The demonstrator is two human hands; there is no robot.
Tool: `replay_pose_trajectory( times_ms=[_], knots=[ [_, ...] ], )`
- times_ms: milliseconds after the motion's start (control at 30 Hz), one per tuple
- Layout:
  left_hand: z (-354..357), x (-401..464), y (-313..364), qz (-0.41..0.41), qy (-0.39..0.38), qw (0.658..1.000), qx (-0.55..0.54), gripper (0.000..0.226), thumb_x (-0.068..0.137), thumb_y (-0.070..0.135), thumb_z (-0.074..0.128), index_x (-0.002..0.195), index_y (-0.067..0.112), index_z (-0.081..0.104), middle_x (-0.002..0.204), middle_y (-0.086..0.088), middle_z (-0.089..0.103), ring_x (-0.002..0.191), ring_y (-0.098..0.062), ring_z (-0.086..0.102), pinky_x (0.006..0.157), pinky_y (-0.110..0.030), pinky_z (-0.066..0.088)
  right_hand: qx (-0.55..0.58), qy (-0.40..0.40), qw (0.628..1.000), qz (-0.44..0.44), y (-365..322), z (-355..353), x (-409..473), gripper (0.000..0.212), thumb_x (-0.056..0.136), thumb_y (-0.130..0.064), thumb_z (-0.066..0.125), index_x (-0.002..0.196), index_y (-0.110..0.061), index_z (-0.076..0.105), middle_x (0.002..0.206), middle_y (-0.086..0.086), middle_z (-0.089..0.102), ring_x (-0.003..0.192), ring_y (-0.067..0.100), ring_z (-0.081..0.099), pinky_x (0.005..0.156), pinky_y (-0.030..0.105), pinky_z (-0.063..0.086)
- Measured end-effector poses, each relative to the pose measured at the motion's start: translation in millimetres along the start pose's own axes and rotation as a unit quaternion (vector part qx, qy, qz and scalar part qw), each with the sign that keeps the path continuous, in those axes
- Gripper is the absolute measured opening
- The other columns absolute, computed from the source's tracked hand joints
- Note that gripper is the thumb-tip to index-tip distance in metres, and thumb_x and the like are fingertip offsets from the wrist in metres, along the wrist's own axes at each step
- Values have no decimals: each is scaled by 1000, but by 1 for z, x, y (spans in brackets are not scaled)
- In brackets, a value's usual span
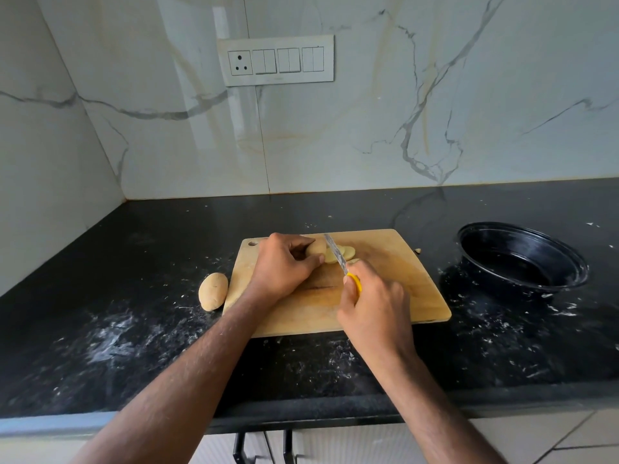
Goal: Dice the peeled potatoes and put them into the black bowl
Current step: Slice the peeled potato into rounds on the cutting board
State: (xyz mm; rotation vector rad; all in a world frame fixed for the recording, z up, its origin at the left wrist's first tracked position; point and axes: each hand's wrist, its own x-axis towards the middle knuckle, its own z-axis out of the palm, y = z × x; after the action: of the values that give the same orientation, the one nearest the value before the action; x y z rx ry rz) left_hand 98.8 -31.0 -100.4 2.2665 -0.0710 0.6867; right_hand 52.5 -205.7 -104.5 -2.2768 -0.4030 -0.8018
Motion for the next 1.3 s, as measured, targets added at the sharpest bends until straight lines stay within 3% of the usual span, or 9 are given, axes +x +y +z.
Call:
replay_pose_trajectory(
  times_ms=[100, 267, 433, 600, 733, 900, 1033, 1167, 1300],
  knots=[
    [1, 1, -1, 2, 6, 1000, -1, 13, 80, 28, 84, 89, 18, 80, 69, 15, 69, 60, 3, 56, 57, -11, 39, -3, -1, 1000, -7, 0, 2, -1, 16, 83, -7, 74, 95, -15, 69, 57, 0, 62, 42, 16, 40, 48, 23, 30],
    [1, 2, -5, 17, 12, 1000, 8, 22, 81, 31, 83, 73, 12, 74, 57, 2, 60, 53, -6, 39, 51, -25, 34, -24, -7, 999, -21, 1, 4, -2, 16, 84, -9, 73, 98, -15, 69, 57, 1, 62, 44, 20, 48, 50, 24, 27],
    [2, 3, -6, 13, 9, 1000, 4, 13, 81, 28, 82, 85, 16, 79, 67, 10, 68, 58, -4, 54, 56, -18, 41, -52, -24, 998, -22, -2, 5, -2, 19, 81, -10, 76, 99, -14, 72, 57, -1, 63, 49, 12, 29, 46, 13, 8],
    [5, 5, -10, 9, 2, 1000, 17, 17, 83, 30, 80, 87, 13, 79, 75, 6, 74, 64, -7, 60, 62, -27, 49, -60, -52, 996, -31, -3, 6, -2, 19, 91, -15, 66, 110, -14, 69, 67, 2, 68, 54, 21, 59, 47, 21, 23],
    [4, 4, -9, 7, -1, 1000, -3, 17, 84, 29, 81, 93, 15, 81, 77, 11, 75, 60, 12, 48, 61, -10, 37, -66, -81, 994, -29, -7, 5, 2, 21, 97, -20, 56, 116, -17, 64, 79, 2, 72, 66, 21, 63, 56, 25, 34],
    [2, 4, -9, 23, -14, 1000, -3, 8, 86, 25, 79, 86, 18, 81, 63, 16, 68, 57, 4, 44, 57, -18, 38, -57, -89, 994, -19, -13, 6, 6, 21, 97, -19, 53, 117, -18, 62, 86, 5, 74, 76, 26, 67, 61, 33, 43],
    [3, 4, -12, 8, 3, 1000, -15, 23, 83, 26, 82, 102, 13, 81, 97, 7, 77, 86, 8, 58, 73, -21, 53, -48, -102, 994, 2, -18, 12, 12, 22, 98, -18, 52, 118, -17, 61, 87, 8, 70, 77, 28, 66, 57, 29, 36],
    [3, 5, -17, 5, -16, 1000, -18, 17, 87, 33, 75, 86, 16, 80, 75, -7, 74, 64, -6, 49, 62, -42, 51, -33, -114, 992, 31, -21, 10, 22, 19, 99, -18, 51, 115, -18, 62, 91, 6, 67, 73, 19, 42, 53, 26, 25],
    [2, 3, -12, 12, -12, 1000, -22, 12, 86, 26, 77, 90, 15, 81, 79, 0, 76, 67, -2, 53, 68, -38, 54, -56, -129, 990, 27, -21, 17, 31, 20, 97, -16, 52, 112, -16, 65, 93, 6, 68, 76, 18, 42, 60, 27, 31]
  ],
)
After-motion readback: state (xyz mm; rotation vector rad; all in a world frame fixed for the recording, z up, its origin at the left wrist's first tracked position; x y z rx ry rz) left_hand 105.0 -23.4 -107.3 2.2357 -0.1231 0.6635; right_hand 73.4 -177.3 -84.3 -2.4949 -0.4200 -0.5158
